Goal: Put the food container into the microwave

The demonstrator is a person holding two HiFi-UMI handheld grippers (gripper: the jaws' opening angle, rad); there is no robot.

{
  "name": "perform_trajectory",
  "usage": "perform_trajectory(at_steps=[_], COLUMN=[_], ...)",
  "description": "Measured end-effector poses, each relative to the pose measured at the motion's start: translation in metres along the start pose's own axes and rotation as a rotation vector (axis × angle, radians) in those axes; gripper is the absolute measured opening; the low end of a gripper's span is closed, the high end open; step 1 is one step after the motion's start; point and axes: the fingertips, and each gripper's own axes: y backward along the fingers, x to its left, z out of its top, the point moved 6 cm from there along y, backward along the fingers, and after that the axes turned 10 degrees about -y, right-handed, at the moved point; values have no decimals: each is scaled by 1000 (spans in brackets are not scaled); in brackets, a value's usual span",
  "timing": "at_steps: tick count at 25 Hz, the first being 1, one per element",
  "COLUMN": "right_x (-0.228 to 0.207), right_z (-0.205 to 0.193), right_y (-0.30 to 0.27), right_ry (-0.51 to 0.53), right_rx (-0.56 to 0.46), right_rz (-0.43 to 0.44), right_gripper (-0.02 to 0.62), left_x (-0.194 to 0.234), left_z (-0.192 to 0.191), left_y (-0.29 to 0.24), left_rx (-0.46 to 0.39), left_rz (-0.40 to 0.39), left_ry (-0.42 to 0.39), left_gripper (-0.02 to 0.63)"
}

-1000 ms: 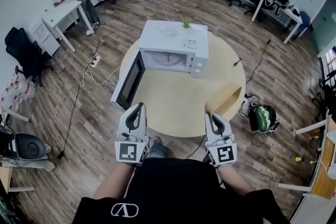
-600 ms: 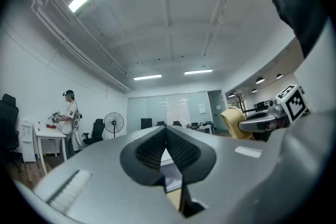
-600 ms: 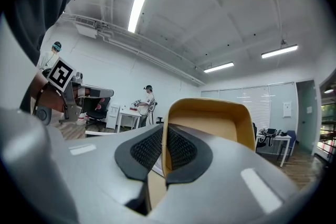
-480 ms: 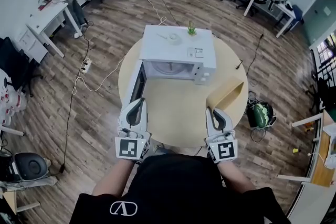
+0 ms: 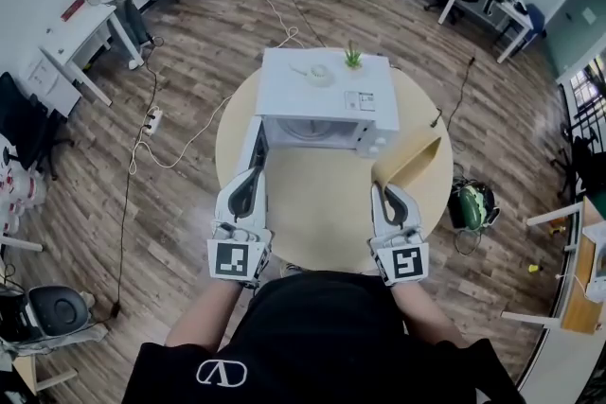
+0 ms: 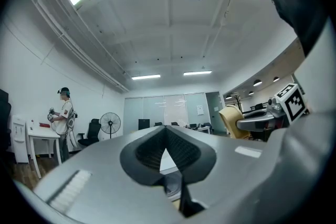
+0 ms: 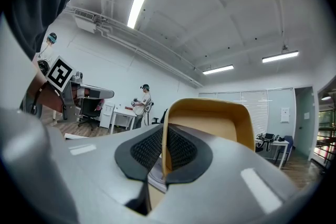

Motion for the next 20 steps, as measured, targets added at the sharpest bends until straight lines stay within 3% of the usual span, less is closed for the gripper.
perform_trajectory(at_steps=[13,20], right_x=[-44,-57], right_z=[-3,-3], right_y=[-34,-60], right_ry=[18,86], right_rx=[5,43], right_rz=[62,117], right_gripper=[18,18], left_x=[-17,-29], left_z=[-2,-17], left_y=[-45,-52], left_rx=[4,68], left_rz=[36,19], left_ry=[-14,7], left_gripper=[0,0])
